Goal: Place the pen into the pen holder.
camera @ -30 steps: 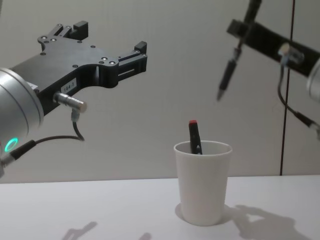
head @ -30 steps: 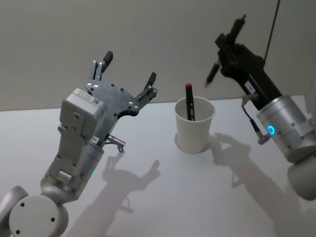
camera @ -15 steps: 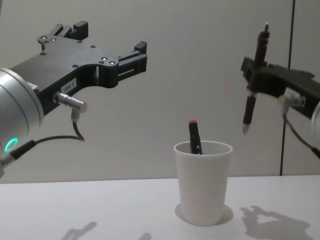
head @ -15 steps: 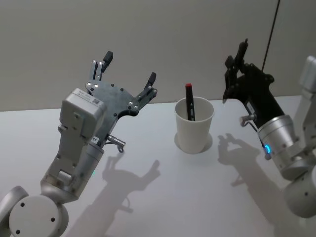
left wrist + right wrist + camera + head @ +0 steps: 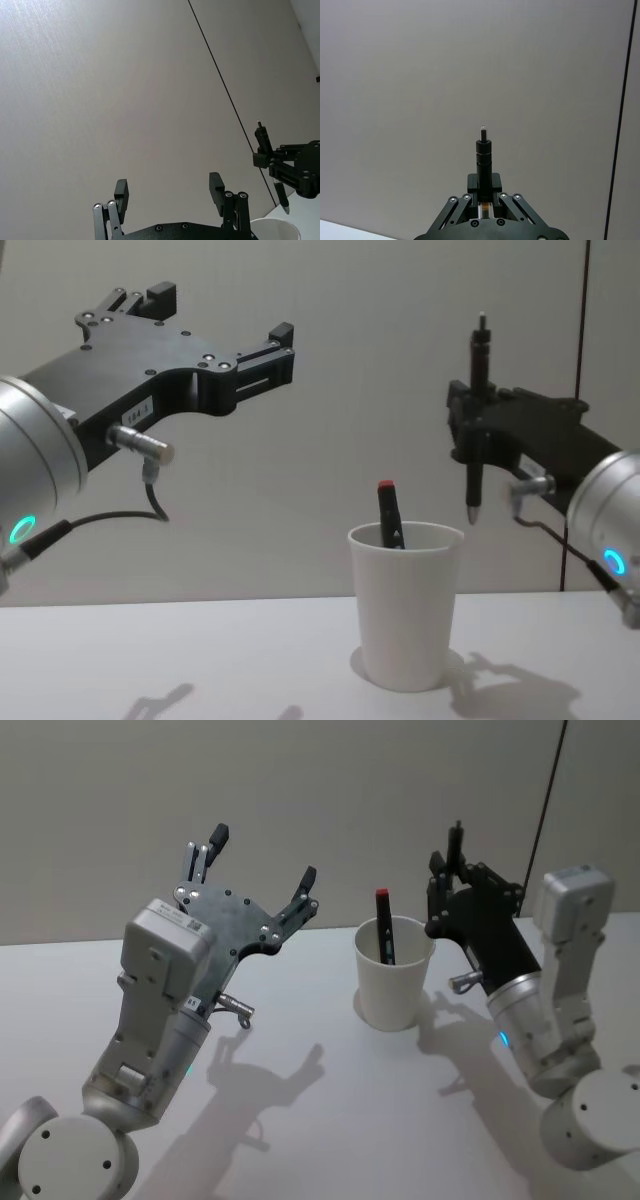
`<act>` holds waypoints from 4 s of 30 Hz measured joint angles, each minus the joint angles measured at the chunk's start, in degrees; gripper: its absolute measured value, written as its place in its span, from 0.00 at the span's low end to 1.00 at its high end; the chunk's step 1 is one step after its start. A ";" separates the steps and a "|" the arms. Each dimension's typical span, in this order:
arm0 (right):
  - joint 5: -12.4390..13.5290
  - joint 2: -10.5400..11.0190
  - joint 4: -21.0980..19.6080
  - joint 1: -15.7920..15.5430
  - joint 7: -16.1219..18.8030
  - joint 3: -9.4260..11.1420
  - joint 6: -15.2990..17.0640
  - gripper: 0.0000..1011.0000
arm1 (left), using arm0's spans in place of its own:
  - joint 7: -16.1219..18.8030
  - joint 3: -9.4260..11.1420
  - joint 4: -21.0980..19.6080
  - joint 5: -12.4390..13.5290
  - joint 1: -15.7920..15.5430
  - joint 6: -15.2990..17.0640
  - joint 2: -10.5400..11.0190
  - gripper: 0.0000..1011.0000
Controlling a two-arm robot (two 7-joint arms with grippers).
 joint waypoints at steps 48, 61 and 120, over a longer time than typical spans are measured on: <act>-0.21 -5.17 5.48 4.06 5.89 -0.16 5.26 0.15 | 0.00 0.00 0.00 0.00 0.00 0.00 0.00 0.99; 0.33 -5.63 5.98 4.46 6.85 -0.19 5.74 0.48 | 0.00 0.00 0.00 0.00 0.00 0.00 0.00 0.99; 11.59 10.85 -12.89 -10.47 -1.68 9.62 7.03 0.99 | 0.00 0.11 0.15 -0.12 -0.19 0.19 0.02 0.99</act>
